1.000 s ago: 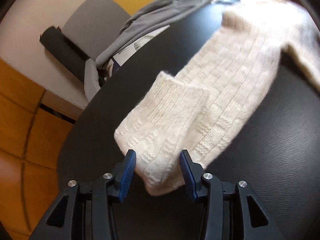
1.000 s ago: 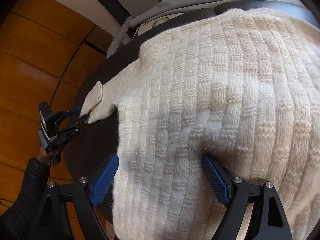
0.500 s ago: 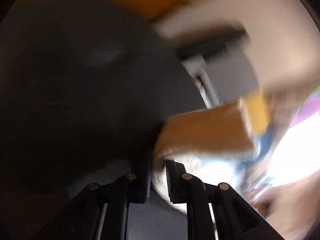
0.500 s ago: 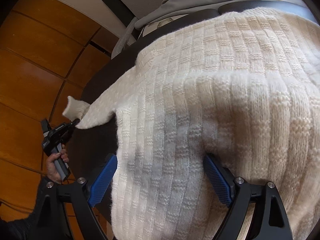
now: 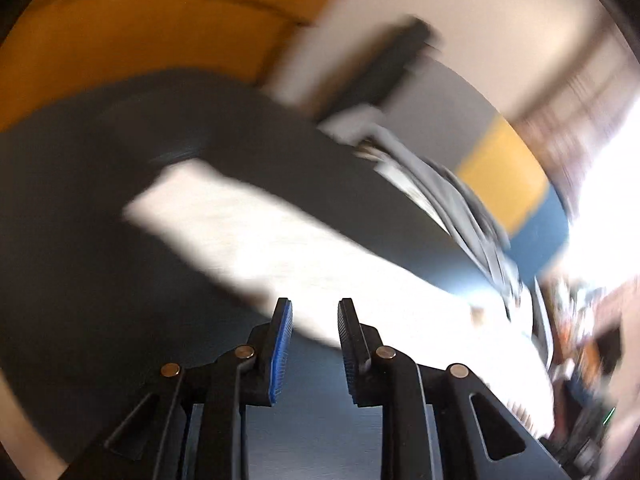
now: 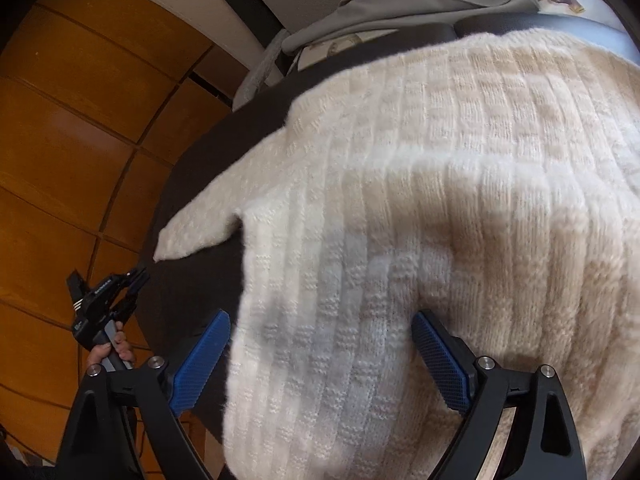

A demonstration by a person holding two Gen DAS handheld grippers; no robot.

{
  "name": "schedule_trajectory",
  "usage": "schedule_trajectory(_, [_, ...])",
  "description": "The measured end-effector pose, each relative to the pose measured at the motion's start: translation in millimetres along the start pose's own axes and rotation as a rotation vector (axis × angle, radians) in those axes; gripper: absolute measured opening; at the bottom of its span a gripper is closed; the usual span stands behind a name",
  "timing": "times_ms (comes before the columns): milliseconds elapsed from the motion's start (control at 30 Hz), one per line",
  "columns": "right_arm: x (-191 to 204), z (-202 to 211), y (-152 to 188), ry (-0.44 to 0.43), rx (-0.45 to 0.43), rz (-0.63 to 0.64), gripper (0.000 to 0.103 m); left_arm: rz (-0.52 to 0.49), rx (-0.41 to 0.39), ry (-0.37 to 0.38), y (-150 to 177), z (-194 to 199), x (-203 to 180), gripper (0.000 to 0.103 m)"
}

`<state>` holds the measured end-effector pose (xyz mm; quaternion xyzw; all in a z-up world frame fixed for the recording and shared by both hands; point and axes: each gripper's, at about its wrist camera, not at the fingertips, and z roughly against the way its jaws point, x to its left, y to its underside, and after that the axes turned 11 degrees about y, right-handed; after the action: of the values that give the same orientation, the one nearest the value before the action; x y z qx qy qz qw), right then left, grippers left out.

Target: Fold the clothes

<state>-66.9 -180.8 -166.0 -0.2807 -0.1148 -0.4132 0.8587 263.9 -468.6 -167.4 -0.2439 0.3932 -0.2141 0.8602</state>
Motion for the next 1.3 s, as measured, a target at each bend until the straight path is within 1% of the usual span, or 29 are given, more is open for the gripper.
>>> schedule_trajectory(67, [3, 15, -12, 0.023, -0.053, 0.036, 0.094, -0.128, 0.048, 0.055, -1, -27, -47, 0.023])
schedule_trajectory(100, [3, 21, -19, 0.041, -0.078, 0.053, 0.094, -0.176, 0.071, 0.073, -2, -43, -70, 0.023])
schedule_trajectory(200, [-1, 33, -42, 0.090, -0.134, 0.082, 0.094, -0.290, 0.135, 0.114, -4, -80, -119, 0.023])
schedule_trajectory(267, [-11, 33, -60, 0.116, -0.153, 0.086, 0.094, -0.339, 0.186, 0.068, -8, -111, -140, 0.023])
schedule_trajectory(333, [-19, 24, -77, 0.136, -0.143, 0.088, 0.094, -0.341, 0.243, 0.028, -12, -138, -147, 0.023])
schedule_trajectory(367, [-22, 17, -84, 0.149, -0.134, 0.092, 0.094, -0.331, 0.273, 0.008, -11, -150, -147, 0.023])
schedule_trajectory(433, [-27, 0, -97, 0.174, -0.119, 0.102, 0.094, -0.305, 0.331, -0.049, 1, -164, -134, 0.023])
schedule_trajectory(467, [-30, -10, -103, 0.174, -0.108, 0.092, 0.094, -0.294, 0.343, -0.061, 7, -169, -128, 0.023])
schedule_trajectory(500, [-34, -21, -109, 0.169, -0.095, 0.075, 0.094, -0.290, 0.328, -0.045, 8, -171, -124, 0.023])
schedule_trajectory(567, [-42, -43, -118, 0.142, -0.058, 0.035, 0.094, -0.291, 0.317, -0.037, 7, -173, -120, 0.023])
schedule_trajectory(600, [-42, -51, -119, 0.144, -0.055, 0.037, 0.095, -0.291, 0.312, -0.037, 5, -174, -118, 0.023])
schedule_trajectory(633, [-40, -57, -120, 0.160, -0.064, 0.050, 0.100, -0.296, 0.309, -0.047, 3, -176, -118, 0.023])
schedule_trajectory(667, [-35, -61, -121, 0.180, -0.070, 0.073, 0.103, -0.308, 0.306, -0.059, 0, -179, -119, 0.023])
schedule_trajectory(733, [-27, -68, -124, 0.215, -0.081, 0.113, 0.103, -0.326, 0.301, -0.075, -3, -183, -120, 0.023])
schedule_trajectory(867, [-23, -76, -132, 0.251, -0.091, 0.140, 0.103, -0.339, 0.292, -0.101, -12, -194, -119, 0.023])
schedule_trajectory(1000, [-20, -75, -137, 0.270, -0.067, 0.154, 0.103, -0.355, 0.311, -0.145, -28, -204, -126, 0.024])
schedule_trajectory(1033, [-22, -66, -135, 0.247, -0.076, 0.137, 0.103, -0.357, 0.303, -0.171, -31, -200, -131, 0.024])
schedule_trajectory(1067, [-24, -53, -131, 0.212, -0.093, 0.111, 0.101, -0.362, 0.291, -0.176, -31, -193, -136, 0.024])
schedule_trajectory(1133, [-30, -26, -124, 0.143, -0.127, 0.059, 0.100, -0.383, 0.252, -0.106, -22, -166, -151, 0.024])
schedule_trajectory(1200, [-37, 8, -108, 0.071, -0.173, 0.019, 0.100, -0.404, 0.213, -0.036, -13, -139, -166, 0.024])
schedule_trajectory(1267, [-47, 44, -80, 0.033, -0.204, 0.007, 0.100, -0.425, 0.184, 0.037, -1, -112, -180, 0.024])
schedule_trajectory(1300, [-53, 59, -64, 0.023, -0.202, 0.010, 0.100, -0.443, 0.199, 0.077, 12, -101, -187, 0.024])
